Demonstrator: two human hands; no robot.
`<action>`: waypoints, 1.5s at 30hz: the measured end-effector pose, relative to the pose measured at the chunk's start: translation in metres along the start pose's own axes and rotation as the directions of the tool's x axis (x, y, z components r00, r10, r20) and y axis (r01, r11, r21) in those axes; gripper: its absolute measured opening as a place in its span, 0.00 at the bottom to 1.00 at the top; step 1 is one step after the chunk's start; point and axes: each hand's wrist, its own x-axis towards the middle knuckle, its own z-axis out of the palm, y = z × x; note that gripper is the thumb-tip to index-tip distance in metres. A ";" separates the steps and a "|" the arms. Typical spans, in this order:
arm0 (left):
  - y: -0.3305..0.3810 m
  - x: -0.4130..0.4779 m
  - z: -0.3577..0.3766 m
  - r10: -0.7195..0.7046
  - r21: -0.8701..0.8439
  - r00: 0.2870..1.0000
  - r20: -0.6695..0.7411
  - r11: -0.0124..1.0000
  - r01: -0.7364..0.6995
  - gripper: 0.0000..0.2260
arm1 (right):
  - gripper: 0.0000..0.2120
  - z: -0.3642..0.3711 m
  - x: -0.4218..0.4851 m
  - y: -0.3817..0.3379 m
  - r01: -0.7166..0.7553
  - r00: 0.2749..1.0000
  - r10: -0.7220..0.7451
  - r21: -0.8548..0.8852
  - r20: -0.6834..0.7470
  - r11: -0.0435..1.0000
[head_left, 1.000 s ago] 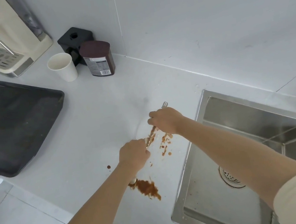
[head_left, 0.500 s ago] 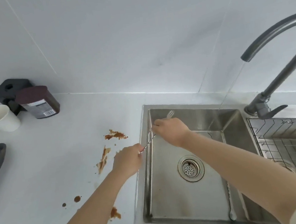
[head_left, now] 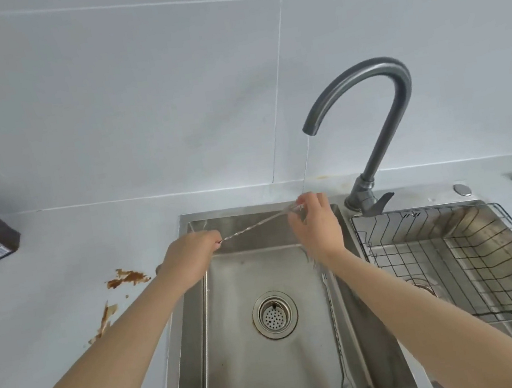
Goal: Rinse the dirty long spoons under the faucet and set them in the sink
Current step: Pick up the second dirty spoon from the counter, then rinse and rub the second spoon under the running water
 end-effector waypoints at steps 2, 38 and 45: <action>0.009 0.012 -0.005 0.026 0.014 1.000 -0.008 1.000 -0.026 0.10 | 0.14 -0.012 0.014 0.009 -0.264 0.962 0.272 0.363 0.031 0.893; 0.032 0.086 -0.018 0.186 0.240 0.982 -0.046 0.956 -0.169 0.06 | 0.19 0.000 0.088 0.016 -0.469 0.845 0.302 0.883 0.442 0.018; 0.036 0.085 -0.022 0.167 0.235 0.986 -0.025 0.959 -0.157 0.07 | 0.09 -0.007 0.086 0.023 -0.315 0.908 0.264 0.946 0.325 -0.081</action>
